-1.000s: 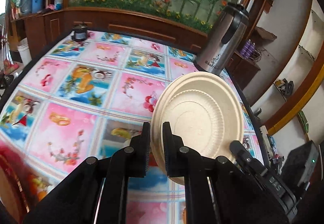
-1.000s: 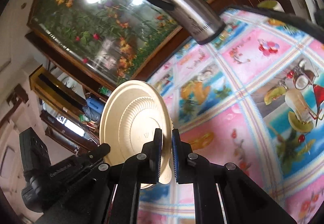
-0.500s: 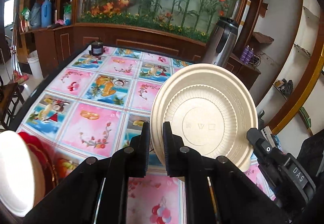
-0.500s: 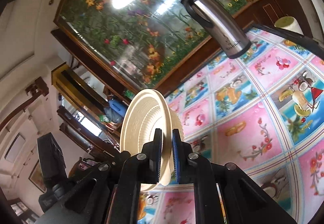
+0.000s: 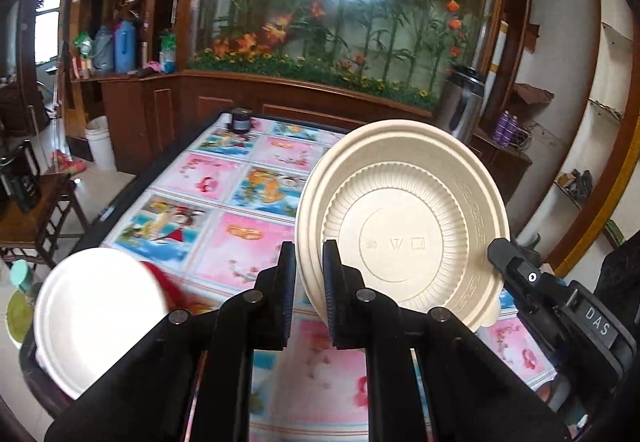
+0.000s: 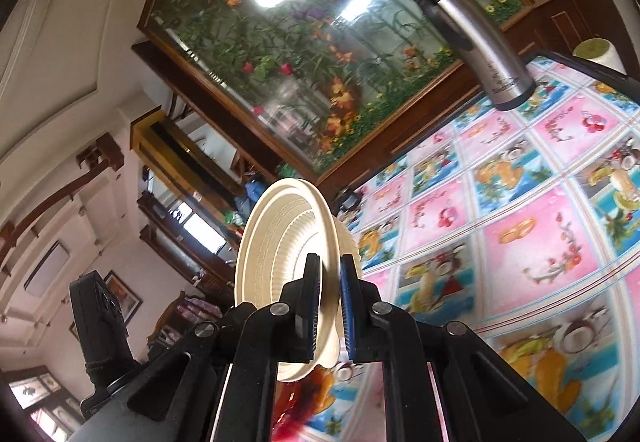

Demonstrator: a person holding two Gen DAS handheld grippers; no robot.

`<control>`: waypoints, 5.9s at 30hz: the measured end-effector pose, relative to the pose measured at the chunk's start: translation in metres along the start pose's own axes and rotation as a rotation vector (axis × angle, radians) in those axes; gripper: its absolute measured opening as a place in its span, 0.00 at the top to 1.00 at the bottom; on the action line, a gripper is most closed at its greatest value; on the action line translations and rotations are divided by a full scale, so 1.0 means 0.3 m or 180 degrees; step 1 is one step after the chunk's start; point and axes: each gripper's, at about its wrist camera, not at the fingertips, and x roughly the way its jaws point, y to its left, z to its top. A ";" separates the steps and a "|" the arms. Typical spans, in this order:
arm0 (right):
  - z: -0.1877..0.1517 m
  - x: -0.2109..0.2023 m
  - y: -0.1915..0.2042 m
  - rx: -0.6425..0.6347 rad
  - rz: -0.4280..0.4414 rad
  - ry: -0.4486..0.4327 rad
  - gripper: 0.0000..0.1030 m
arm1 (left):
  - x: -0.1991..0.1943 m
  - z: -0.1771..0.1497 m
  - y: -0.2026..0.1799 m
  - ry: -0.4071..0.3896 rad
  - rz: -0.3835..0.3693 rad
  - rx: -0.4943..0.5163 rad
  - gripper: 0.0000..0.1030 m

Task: Organize plates and bowls
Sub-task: 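Lower the beige bowl onto the bowls on the red plate stack, then open the right gripper to release the beige bowl on the stack, then withdraw the right gripper away from the stacked dishes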

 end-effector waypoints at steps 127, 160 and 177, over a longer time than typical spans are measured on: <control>-0.417 0.449 0.469 -0.0573 -0.0122 0.1381 0.52 | -0.096 -0.131 0.651 0.0784 0.1370 0.0009 0.44; -0.425 0.326 0.396 -0.0859 -0.0007 0.1174 0.41 | -0.296 -0.096 0.527 -0.0094 0.1728 0.0205 0.23; -0.515 0.195 0.442 -0.1082 0.0050 0.0961 0.35 | -0.350 -0.253 0.385 0.0077 0.1438 0.0140 0.23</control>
